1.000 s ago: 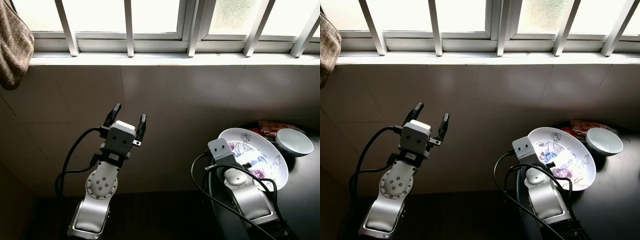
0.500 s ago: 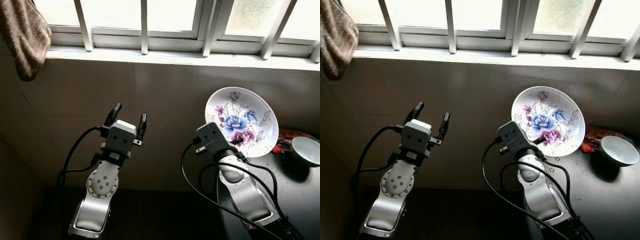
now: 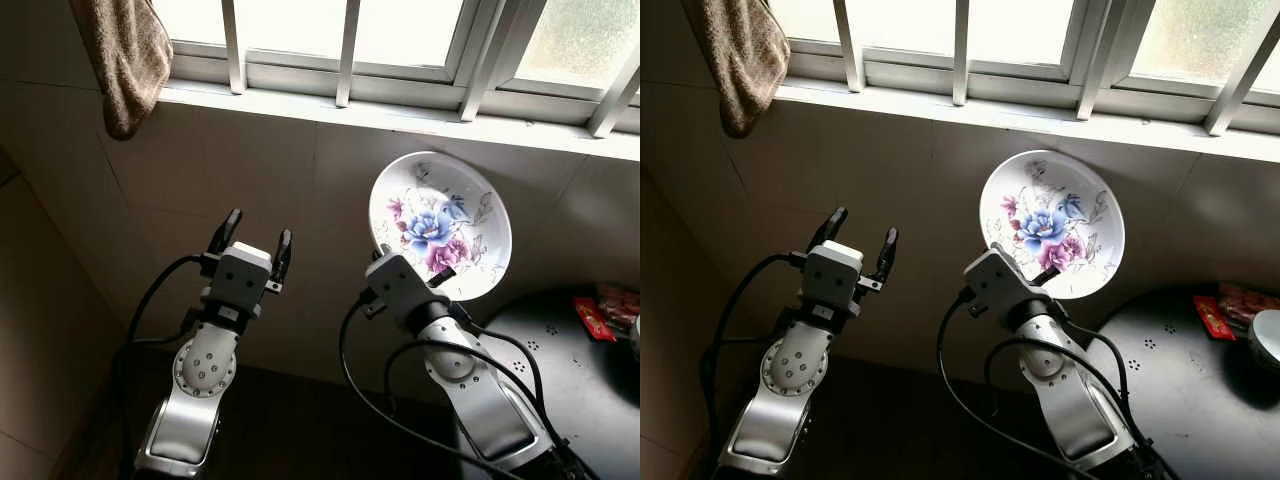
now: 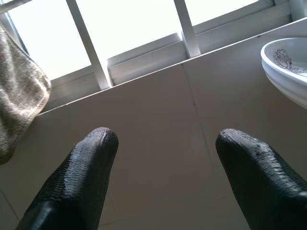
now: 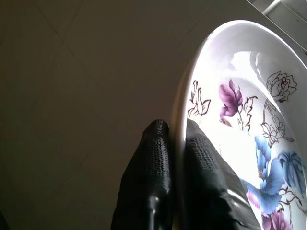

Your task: Kitchen organization

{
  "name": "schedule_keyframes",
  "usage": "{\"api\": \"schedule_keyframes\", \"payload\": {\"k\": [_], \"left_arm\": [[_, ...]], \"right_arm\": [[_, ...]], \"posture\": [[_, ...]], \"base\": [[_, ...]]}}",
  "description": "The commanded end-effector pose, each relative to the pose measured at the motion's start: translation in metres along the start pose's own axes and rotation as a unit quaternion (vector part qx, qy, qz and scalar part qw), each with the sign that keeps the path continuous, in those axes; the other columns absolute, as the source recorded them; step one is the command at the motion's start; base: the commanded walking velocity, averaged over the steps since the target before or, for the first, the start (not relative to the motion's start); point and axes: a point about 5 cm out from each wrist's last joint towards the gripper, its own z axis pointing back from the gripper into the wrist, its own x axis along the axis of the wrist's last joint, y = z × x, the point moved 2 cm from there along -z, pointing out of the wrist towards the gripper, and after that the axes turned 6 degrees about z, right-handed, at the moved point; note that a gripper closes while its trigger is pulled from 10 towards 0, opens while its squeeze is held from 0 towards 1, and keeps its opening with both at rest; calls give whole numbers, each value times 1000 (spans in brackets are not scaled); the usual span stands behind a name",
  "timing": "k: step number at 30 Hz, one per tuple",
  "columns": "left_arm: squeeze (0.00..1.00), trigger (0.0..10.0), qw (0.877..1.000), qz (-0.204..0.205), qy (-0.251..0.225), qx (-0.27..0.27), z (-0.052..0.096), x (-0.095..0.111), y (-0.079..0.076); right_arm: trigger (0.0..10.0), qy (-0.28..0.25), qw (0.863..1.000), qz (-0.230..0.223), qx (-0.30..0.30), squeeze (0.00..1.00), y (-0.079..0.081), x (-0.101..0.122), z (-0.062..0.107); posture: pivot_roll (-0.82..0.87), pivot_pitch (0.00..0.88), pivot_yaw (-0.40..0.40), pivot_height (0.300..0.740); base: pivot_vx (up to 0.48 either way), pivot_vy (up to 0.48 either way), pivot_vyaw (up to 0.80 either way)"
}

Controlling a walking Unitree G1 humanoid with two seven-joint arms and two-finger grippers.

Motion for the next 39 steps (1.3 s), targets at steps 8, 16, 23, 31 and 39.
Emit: {"api": "schedule_keyframes", "payload": {"k": [8,16,23,31,39], "left_arm": [[0,10000,1000,-5,-4,-1,0,2,-1],[0,10000,1000,-5,-1,-1,1,1,0],[0,10000,1000,-6,0,-1,1,1,0],[0,10000,1000,-8,2,1,1,0,1],[0,10000,1000,-9,3,0,0,0,1]], "right_arm": [[0,-88,996,29,-5,0,-4,27,3],[0,-136,981,-129,41,0,-9,46,7],[0,-129,961,-241,43,0,-21,44,3],[0,-116,956,-266,46,0,-24,38,2],[0,-74,992,-103,28,0,-17,16,3]], "posture": [[59,0,-77,740],[57,0,-75,740],[57,0,-76,740],[58,0,-76,740],[56,0,-72,740]], "base": [[0,0,800],[0,0,800],[0,0,800],[0,0,800],[0,0,800]]}}
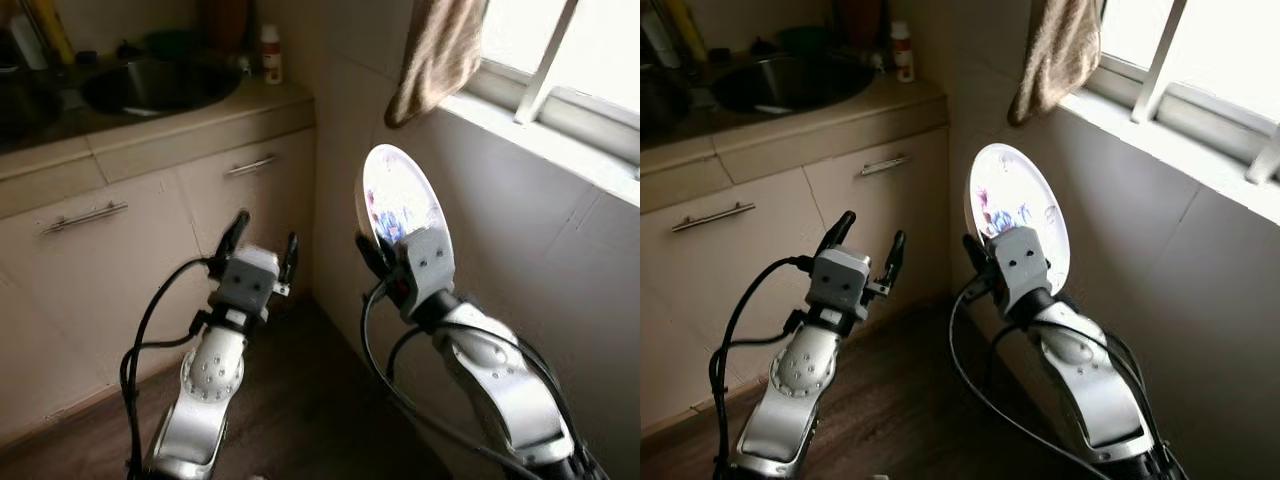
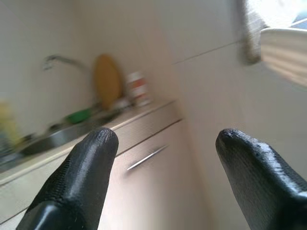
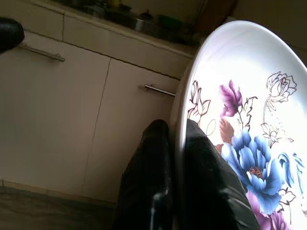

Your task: Kitchen organization

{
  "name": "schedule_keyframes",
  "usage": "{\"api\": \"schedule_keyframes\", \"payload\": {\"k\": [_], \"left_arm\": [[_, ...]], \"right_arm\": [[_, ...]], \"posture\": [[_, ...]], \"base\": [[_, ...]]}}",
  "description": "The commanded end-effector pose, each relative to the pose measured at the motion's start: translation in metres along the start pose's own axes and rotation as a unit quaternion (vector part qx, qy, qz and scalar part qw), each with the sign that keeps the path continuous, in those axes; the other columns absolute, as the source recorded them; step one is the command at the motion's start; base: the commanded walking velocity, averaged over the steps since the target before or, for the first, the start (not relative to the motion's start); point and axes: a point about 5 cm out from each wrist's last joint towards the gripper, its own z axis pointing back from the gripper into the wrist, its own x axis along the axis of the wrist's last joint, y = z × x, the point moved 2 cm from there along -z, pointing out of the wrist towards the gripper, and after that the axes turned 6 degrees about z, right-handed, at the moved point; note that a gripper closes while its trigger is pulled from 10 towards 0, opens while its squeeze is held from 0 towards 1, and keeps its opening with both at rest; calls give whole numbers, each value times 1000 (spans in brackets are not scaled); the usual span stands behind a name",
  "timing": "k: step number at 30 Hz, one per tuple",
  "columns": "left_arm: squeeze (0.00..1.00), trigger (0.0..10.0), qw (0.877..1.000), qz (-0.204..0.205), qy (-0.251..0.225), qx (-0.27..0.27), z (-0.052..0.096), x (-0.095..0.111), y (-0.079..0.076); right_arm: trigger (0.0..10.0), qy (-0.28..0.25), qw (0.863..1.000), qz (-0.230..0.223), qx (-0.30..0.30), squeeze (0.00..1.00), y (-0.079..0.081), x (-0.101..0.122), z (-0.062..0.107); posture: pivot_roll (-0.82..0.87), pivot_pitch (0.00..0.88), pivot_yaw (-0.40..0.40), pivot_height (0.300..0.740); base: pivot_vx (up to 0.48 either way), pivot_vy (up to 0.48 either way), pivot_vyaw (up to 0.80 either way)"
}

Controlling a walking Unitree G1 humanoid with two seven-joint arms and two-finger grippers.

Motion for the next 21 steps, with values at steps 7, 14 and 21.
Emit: {"api": "schedule_keyframes", "payload": {"k": [7,14,21], "left_arm": [[0,10000,1000,-6,-3,-1,-2,2,1],[0,10000,1000,-7,-3,0,-2,2,1],[0,10000,1000,-7,-4,1,-3,3,1]], "right_arm": [[0,-21,981,190,25,0,14,-4,4],[0,-41,981,190,23,0,19,1,1],[0,-47,985,166,19,0,18,4,-1]], "posture": [[55,0,-71,740],[57,0,-70,740],[58,0,-72,740]], "base": [[0,0,800],[0,0,800],[0,0,800]]}}
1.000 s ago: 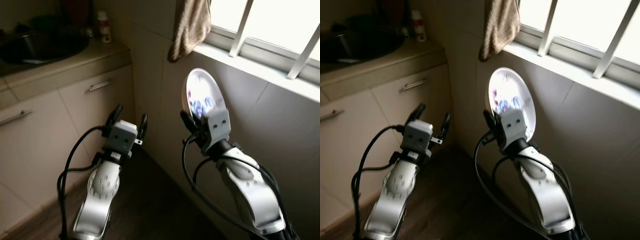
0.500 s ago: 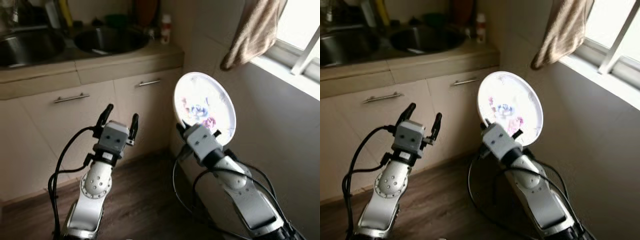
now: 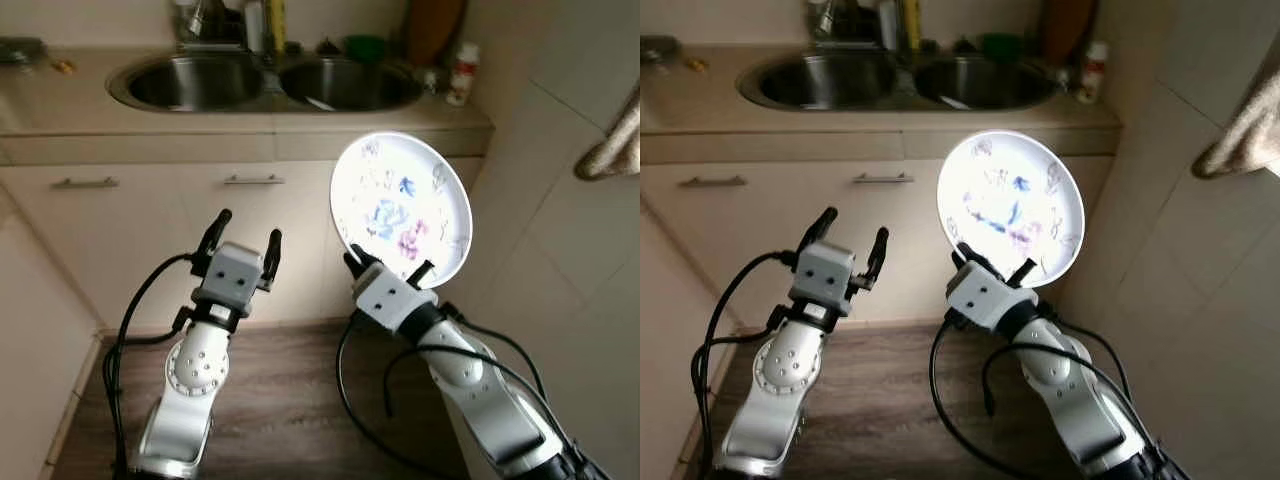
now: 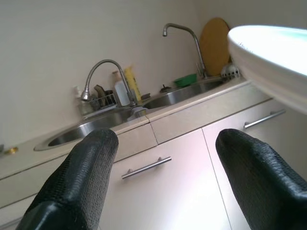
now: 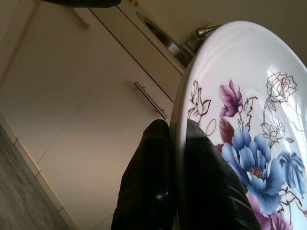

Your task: Kitchen organization

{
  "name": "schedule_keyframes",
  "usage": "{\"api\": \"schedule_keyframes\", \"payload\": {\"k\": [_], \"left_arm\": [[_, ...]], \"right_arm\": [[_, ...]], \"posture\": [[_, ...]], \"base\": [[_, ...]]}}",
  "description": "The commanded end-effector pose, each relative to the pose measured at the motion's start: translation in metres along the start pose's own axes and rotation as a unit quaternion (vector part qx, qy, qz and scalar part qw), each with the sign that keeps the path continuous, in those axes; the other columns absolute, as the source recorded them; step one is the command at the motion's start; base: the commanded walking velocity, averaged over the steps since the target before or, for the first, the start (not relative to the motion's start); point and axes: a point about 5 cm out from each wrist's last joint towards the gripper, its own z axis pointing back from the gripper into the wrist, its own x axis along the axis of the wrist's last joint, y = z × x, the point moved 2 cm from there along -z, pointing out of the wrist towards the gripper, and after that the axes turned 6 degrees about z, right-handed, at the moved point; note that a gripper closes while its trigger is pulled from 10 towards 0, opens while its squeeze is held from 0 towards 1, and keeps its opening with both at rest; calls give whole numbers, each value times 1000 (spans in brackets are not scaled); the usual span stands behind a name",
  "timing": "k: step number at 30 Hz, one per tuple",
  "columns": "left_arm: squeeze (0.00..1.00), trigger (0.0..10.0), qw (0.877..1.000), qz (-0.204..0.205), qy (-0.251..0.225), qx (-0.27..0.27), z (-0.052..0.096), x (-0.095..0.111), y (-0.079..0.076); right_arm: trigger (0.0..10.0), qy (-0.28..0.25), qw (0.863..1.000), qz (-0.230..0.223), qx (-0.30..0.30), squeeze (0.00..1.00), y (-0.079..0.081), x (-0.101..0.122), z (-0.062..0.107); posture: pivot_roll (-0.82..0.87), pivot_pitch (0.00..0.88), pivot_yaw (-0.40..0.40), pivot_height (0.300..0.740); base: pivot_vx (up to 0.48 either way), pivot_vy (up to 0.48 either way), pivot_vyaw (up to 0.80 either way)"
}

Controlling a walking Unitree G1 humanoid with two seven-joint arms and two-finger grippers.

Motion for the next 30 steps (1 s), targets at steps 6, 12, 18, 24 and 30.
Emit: {"api": "schedule_keyframes", "payload": {"k": [6,12,18,24,30], "left_arm": [[0,10000,1000,-10,-2,5,-1,2,5],[0,10000,1000,-6,-4,5,-1,2,5],[0,10000,1000,5,-12,6,0,5,8],[0,10000,1000,5,-13,7,0,5,8],[0,10000,1000,4,-17,8,-1,6,8]], "right_arm": [[0,-6,998,-45,-34,0,-13,5,-3],[10000,22,996,-70,-60,0,-21,-4,-6],[10000,50,994,-70,-67,0,-20,-11,-7],[10000,52,995,-47,-72,0,-20,-12,-8],[10000,42,993,-50,-103,0,-29,-12,-8]], "posture": [[57,0,-71,740],[57,0,-70,740],[60,0,-72,740],[57,0,-71,740],[54,0,-70,740]], "base": [[0,0,800],[0,0,0],[137,0,0],[417,0,0],[416,0,0]]}}
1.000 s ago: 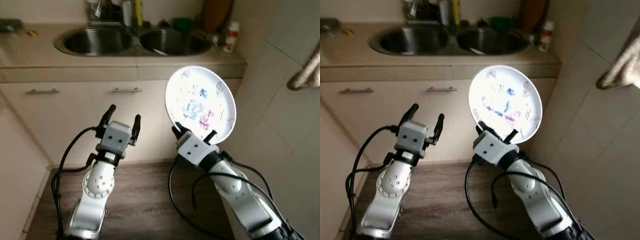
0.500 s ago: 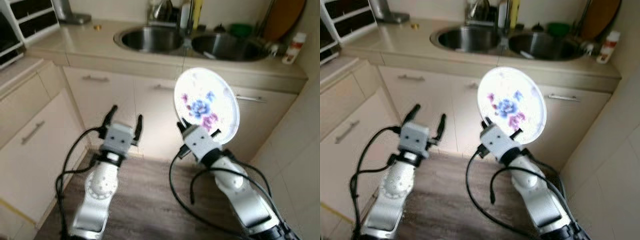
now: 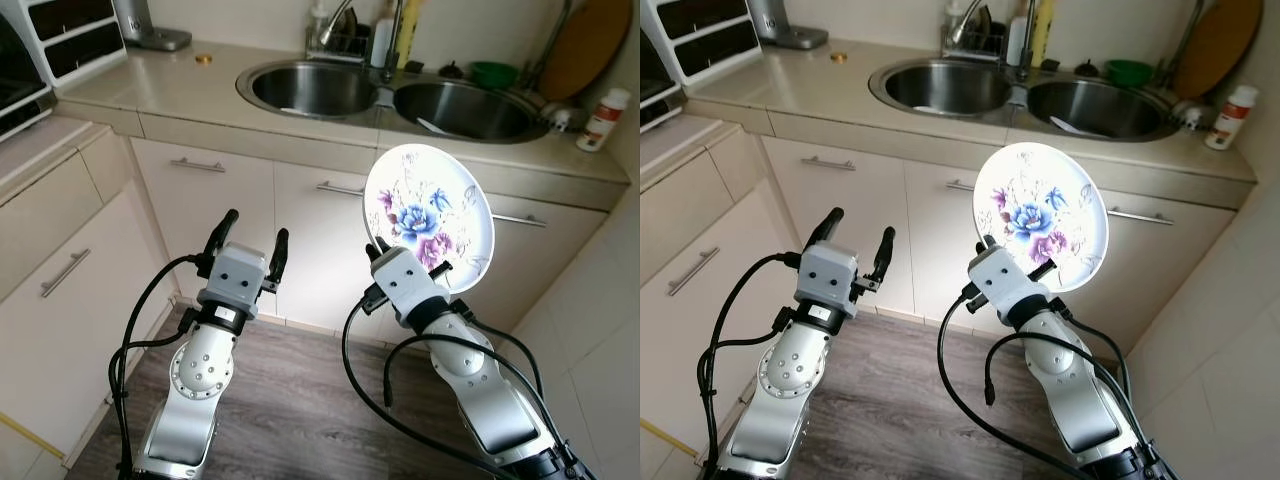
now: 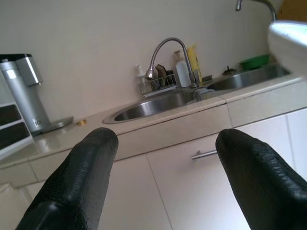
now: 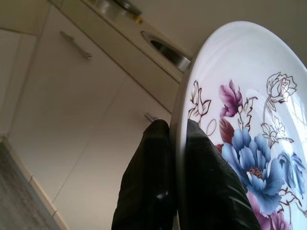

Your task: Kitchen organization

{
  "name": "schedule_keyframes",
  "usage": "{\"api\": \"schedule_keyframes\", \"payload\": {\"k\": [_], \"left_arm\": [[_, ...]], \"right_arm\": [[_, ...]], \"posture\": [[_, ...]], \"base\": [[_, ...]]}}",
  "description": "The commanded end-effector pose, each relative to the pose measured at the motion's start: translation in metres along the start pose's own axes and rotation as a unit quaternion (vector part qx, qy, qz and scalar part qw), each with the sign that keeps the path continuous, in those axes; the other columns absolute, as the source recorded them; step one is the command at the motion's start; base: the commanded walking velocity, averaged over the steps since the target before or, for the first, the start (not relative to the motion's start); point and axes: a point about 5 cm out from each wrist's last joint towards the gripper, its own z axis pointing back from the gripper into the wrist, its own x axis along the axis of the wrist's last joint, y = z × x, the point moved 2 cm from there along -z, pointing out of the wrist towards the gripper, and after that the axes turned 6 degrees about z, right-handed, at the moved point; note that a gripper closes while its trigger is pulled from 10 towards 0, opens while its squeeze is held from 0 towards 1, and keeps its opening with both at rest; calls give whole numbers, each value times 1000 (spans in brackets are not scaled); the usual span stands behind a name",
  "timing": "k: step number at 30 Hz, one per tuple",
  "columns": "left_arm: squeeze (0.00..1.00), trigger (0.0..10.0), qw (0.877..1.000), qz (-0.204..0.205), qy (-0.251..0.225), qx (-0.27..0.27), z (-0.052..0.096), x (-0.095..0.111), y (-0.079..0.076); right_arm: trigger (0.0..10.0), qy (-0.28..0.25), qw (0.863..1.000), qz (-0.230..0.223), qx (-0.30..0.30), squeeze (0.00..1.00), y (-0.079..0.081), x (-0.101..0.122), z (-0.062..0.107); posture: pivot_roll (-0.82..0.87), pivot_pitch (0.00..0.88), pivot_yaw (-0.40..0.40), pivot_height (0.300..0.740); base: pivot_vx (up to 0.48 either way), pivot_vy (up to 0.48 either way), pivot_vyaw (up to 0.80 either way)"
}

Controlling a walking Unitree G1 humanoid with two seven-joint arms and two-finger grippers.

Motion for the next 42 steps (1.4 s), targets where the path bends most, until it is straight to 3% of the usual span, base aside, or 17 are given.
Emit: {"api": "schedule_keyframes", "payload": {"k": [1,5,8,18,29,42], "left_arm": [[0,10000,1000,7,-16,-10,-3,7,-7],[0,10000,1000,5,-22,-5,-4,9,-5],[0,10000,1000,5,-24,-3,-4,10,-4],[0,10000,1000,2,-26,1,-5,11,-2],[0,10000,1000,0,-28,2,-6,12,0],[0,10000,1000,0,-28,3,-7,12,0]], "right_arm": [[10000,-2,999,9,-41,0,-18,-2,2],[10000,-45,989,54,-131,0,-47,11,2],[10000,-51,985,55,-153,0,-53,13,2],[10000,-63,984,51,-158,0,-53,15,1],[10000,-62,984,16,-164,0,-54,14,-1],[10000,-73,984,15,-159,0,-56,19,-3]], "posture": [[54,0,-70,740],[56,0,-70,740],[56,0,-70,740],[59,0,-73,740],[59,0,-72,740],[59,0,-72,740]], "base": [[416,0,0],[397,0,0],[382,0,0],[372,0,0],[369,0,0],[365,0,0]]}}
